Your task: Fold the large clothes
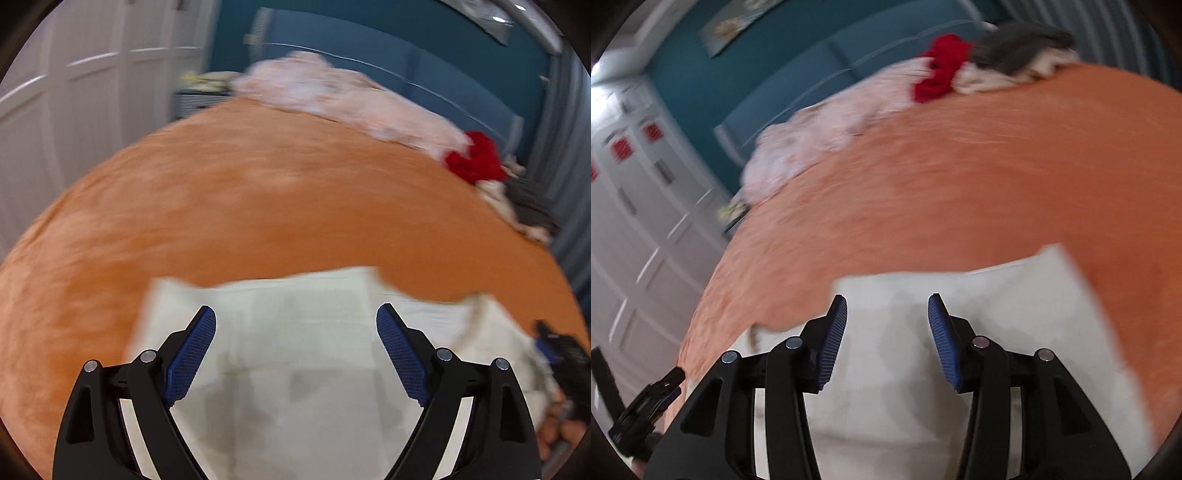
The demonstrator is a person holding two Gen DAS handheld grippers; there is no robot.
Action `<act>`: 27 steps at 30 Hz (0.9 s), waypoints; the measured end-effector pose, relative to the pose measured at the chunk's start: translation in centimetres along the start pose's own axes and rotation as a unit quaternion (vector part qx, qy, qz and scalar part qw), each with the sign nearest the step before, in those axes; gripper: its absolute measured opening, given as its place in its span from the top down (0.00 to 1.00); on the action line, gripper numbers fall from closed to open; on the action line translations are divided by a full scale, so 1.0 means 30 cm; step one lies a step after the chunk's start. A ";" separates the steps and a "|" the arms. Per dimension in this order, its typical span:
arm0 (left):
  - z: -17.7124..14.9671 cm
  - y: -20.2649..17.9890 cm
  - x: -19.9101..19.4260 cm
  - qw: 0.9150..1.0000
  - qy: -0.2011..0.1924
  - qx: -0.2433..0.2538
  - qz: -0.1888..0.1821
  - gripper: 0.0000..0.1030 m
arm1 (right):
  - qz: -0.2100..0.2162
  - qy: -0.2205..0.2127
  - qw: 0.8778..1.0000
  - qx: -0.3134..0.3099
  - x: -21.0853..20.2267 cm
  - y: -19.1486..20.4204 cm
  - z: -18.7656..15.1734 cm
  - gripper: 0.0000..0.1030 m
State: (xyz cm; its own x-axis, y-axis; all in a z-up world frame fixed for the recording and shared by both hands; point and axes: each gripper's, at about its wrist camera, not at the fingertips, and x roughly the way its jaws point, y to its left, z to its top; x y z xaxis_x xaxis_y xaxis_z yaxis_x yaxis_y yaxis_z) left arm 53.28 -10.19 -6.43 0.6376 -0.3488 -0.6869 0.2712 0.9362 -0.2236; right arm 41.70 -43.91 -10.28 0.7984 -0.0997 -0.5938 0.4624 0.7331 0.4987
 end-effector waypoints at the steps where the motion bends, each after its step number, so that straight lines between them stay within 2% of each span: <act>1: 0.006 -0.056 0.013 1.000 0.008 0.006 -0.019 0.16 | -0.003 0.006 1.000 0.011 0.006 -0.031 0.013 0.56; 2: 0.010 -0.144 0.039 0.999 0.020 0.018 -0.043 0.16 | -0.002 0.016 1.000 0.020 0.017 -0.060 0.023 0.57; 6: -0.012 -0.389 0.160 0.993 0.064 0.067 -0.074 0.16 | -0.013 0.058 0.998 0.006 0.080 -0.117 0.027 0.59; 8: -0.030 -0.468 0.229 0.990 0.091 0.081 -0.072 0.16 | -0.010 0.063 0.998 -0.002 0.101 -0.132 0.013 0.59; 11: -0.079 -0.549 0.317 0.988 0.108 0.101 -0.051 0.16 | -0.014 0.063 0.998 -0.026 0.109 -0.126 -0.018 0.61; 13: -0.113 -0.562 0.366 0.985 0.119 0.123 -0.028 0.16 | -0.013 0.065 0.997 -0.036 0.115 -0.116 -0.029 0.63; 18: -0.163 -0.568 0.383 0.984 0.101 0.148 0.015 0.16 | -0.041 0.065 0.994 -0.075 0.134 -0.076 -0.051 0.63; 25: -0.147 -0.529 0.392 0.986 0.099 0.126 0.052 0.15 | -0.078 0.074 0.990 -0.096 0.157 -0.049 -0.048 0.65; 27: -0.122 -0.512 0.360 0.987 0.090 0.117 0.062 0.20 | -0.088 0.056 0.991 -0.083 0.124 -0.050 -0.030 0.66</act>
State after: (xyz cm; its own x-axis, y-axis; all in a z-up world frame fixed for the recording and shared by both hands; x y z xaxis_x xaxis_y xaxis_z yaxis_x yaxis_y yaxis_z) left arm 53.37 -28.17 -12.96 0.5433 -0.1988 -0.8157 0.3720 0.9280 0.0216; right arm 43.61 -44.77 -13.80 0.6585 -0.1681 -0.7336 0.5144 0.8120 0.2757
